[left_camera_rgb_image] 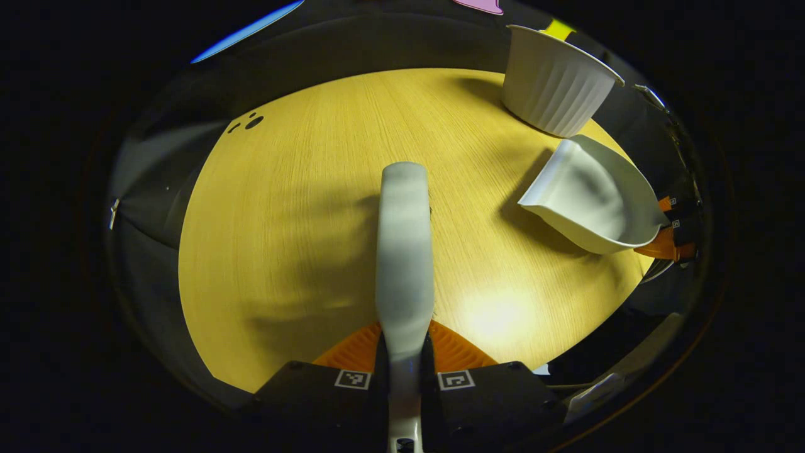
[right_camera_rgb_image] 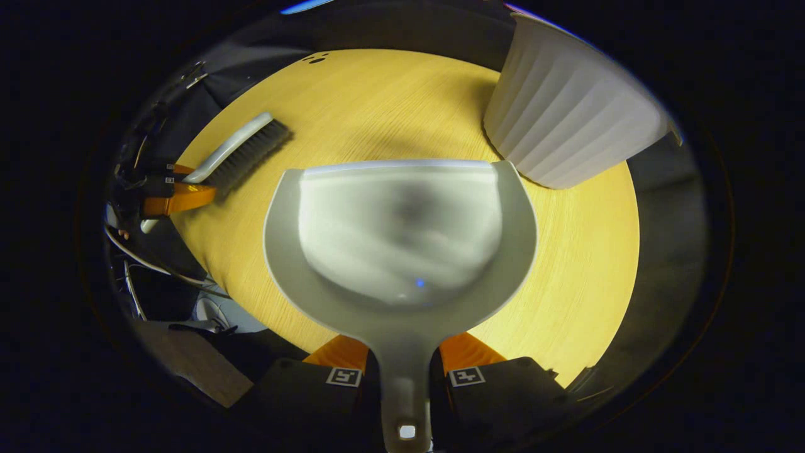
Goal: Pick up the small broom and dustpan from the desktop, sweep the trash into the dustpan with the broom, and then empty the trash into the garbage bin.
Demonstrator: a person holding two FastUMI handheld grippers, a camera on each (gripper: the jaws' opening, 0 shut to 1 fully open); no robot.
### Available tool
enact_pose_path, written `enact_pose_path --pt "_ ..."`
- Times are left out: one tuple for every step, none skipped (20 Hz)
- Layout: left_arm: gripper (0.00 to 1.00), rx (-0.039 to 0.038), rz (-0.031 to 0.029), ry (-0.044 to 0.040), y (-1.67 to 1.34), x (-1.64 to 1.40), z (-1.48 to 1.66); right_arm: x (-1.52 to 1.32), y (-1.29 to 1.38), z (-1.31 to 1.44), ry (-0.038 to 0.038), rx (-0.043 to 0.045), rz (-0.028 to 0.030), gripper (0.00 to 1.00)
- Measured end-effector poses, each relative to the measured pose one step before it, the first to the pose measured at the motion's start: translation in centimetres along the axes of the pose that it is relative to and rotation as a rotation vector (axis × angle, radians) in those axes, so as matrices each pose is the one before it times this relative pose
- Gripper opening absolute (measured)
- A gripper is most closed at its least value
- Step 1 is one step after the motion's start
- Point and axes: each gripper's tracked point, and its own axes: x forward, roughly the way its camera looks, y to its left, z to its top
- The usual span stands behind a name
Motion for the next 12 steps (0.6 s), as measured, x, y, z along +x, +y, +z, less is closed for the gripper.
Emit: enact_pose_path --pt "0.24 0.00157 0.00370 -0.00042 -0.015 -0.017 0.036 0.333 0.084 0.140 0.00486 0.00920 0.00420 0.39" --pt "0.24 0.00277 0.00244 0.00514 0.023 0.043 -0.146 0.338 0.150 -0.003 0.00472 0.01177 0.00211 0.35" --pt "0.26 0.00475 0.00444 0.00469 0.077 0.027 0.017 0.278 -0.019 -0.122 0.00621 0.00738 0.00223 0.39" --pt "0.26 0.00711 0.00606 0.00561 0.081 -0.005 -0.043 0.253 0.028 0.026 -0.00122 0.00388 -0.00021 0.39" --pt "0.24 0.00706 0.00678 0.00485 0.083 -0.042 -0.046 0.168 0.061 -0.011 -0.00413 -0.00264 -0.00095 0.35" --pt "0.25 0.00667 0.00625 0.00479 0.061 -0.007 0.026 0.223 0.045 0.113 -0.00900 -0.00267 -0.00408 0.39" --pt "0.25 0.00425 0.00264 0.00496 -0.034 -0.003 -0.083 0.328 -0.042 -0.021 -0.00578 -0.00019 -0.00701 0.35" --pt "0.25 0.00322 0.00074 0.00486 0.019 0.177 -0.062 0.333 -0.068 -0.129 0.00517 0.00089 -0.00600 0.35" --pt "0.25 0.00291 -0.00090 0.00327 0.003 -0.003 -0.033 0.235 -0.075 -0.190 0.00730 0.00443 -0.00476 0.33" --pt "0.25 0.00335 -0.00554 0.00130 0.006 -0.024 0.097 0.335 0.009 -0.157 0.00676 0.00606 0.00053 0.39" --pt "0.26 0.00522 -0.00429 0.00012 0.014 -0.139 0.132 0.122 0.147 -0.236 0.00453 0.00964 0.01017 0.39" --pt "0.26 0.00796 0.00031 0.00337 0.032 -0.009 0.041 -0.001 0.073 0.017 -0.00983 0.00937 0.00152 0.37"
